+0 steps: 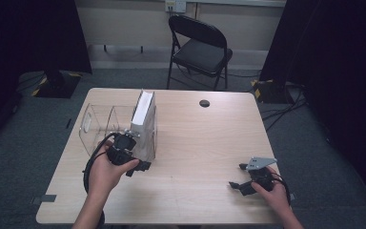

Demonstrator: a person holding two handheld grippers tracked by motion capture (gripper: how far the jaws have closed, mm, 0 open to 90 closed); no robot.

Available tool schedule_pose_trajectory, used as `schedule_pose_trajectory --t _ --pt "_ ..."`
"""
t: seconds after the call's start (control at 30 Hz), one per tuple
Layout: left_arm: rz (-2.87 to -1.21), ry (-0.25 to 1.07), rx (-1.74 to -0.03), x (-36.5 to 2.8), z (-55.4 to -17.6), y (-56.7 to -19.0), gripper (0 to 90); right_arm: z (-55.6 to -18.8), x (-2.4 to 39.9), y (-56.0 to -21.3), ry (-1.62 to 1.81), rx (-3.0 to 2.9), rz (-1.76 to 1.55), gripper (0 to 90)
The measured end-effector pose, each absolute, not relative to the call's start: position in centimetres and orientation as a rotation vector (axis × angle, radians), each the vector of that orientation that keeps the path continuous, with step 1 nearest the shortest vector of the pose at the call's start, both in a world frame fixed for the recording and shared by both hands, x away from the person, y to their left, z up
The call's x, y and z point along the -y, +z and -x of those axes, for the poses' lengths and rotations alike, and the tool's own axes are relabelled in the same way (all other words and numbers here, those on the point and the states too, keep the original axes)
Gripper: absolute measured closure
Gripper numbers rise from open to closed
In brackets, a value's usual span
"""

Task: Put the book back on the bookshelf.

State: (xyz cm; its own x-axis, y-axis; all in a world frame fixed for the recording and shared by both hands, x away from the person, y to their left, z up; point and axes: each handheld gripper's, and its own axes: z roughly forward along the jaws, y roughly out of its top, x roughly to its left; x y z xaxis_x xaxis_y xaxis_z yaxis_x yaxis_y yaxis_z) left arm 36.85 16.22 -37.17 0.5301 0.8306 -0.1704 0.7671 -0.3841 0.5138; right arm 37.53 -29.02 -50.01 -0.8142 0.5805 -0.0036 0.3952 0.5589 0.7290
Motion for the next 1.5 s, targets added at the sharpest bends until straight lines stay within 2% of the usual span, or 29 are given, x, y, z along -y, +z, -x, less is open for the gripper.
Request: schedule_pose_trajectory --t 1.5 --pt "-2.258 0.071 -1.197 -12.6 -36.4 -40.6 19.2 -37.5 29.0 -50.0 1.103 -2.554 -0.812 11.7"
